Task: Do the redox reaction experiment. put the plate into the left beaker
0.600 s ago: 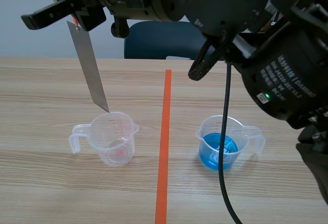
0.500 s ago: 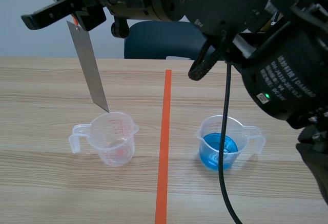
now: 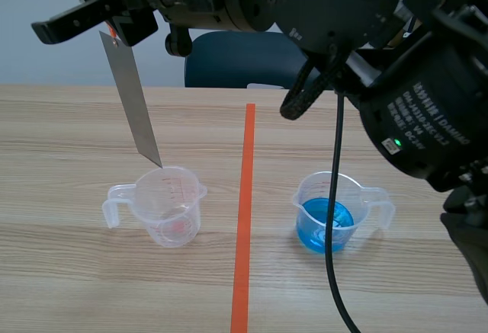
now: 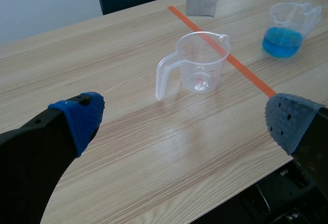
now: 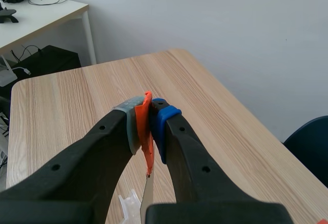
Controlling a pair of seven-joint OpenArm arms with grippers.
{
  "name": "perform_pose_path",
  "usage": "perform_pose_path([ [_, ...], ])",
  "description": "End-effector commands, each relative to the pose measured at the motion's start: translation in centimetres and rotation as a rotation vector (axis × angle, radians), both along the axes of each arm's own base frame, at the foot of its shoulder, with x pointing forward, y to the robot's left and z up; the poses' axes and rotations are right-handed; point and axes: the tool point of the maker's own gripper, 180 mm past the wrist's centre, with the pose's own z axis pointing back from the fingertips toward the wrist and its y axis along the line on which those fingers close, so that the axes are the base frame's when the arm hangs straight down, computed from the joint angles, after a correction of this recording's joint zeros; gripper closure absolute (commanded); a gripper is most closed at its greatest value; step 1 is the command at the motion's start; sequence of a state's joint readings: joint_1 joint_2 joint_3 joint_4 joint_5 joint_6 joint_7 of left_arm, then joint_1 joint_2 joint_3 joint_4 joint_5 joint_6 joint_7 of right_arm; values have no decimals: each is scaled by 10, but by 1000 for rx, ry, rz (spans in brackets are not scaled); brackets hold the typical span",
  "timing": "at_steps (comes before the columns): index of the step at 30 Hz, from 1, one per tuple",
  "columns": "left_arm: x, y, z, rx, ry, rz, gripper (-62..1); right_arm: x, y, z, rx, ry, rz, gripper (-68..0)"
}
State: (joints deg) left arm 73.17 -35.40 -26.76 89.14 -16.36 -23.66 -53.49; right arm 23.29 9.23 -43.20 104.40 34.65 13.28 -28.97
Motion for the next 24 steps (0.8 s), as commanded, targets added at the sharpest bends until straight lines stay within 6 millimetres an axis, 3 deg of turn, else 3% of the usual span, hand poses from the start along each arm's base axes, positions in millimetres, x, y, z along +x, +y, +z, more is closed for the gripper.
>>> perform_pose_path([
  [1, 3, -2, 8, -17, -31, 1, -623, 4, -2, 11, 17, -32, -6, 0],
  [24, 2, -1, 7, -15, -27, 2, -623, 8, -4, 3, 15, -32, -25, 0],
])
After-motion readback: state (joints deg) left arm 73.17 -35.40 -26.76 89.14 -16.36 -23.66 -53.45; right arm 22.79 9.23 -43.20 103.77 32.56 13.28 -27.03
